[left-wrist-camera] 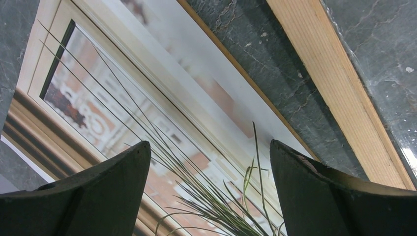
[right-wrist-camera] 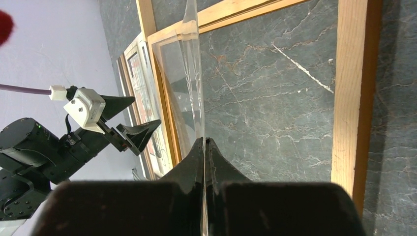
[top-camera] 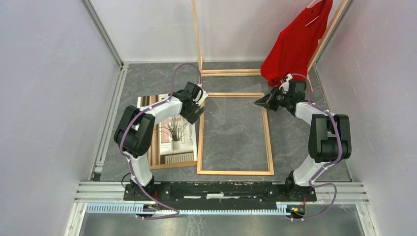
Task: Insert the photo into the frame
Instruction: Place the photo frame item in the photo frame.
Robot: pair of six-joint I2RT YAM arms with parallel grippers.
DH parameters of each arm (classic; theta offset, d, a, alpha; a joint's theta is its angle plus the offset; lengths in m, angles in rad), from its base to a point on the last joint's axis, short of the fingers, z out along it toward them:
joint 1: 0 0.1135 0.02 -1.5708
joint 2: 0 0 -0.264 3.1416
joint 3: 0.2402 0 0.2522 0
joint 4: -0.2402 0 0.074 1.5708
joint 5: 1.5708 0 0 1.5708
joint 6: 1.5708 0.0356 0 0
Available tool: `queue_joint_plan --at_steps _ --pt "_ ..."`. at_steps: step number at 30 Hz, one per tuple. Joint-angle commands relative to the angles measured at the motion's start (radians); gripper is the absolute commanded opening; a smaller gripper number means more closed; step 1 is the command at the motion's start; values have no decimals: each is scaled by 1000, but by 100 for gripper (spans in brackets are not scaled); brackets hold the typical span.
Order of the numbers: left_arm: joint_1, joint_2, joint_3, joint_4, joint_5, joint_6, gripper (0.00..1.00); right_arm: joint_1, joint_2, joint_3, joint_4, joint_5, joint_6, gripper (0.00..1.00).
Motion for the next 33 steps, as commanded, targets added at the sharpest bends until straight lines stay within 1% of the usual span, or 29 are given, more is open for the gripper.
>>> queue_joint_plan --at_steps 1,6,9,10,11,13,15,17,19,25,33 --pt "-4 35 31 54 7 -40 96 19 -13 60 -69 5 -16 0" --pt "-4 67 34 77 4 -49 96 25 -20 110 -132 21 -20 0" --pt "-5 56 43 76 11 -48 96 26 -34 127 -159 31 -20 0" --pt "-5 50 47 72 9 -45 96 26 -37 129 -164 31 -21 4" --pt "-5 46 50 65 8 -41 96 26 -38 126 -163 30 -22 10" --pt "-5 33 58 48 10 -35 97 25 -32 114 -163 23 -29 29" --pt "-4 19 54 44 12 -33 97 26 -26 90 -152 12 -39 44" --pt "-5 18 53 43 14 -36 97 25 -20 53 -127 -14 -40 54" --pt "-4 28 52 44 19 -43 97 25 -18 22 -106 -40 -41 59" --pt "-5 53 55 48 23 -58 97 26 -44 -40 -125 -64 -85 65" --pt "-5 42 60 47 13 -51 97 24 -90 -108 -213 -49 -185 67"
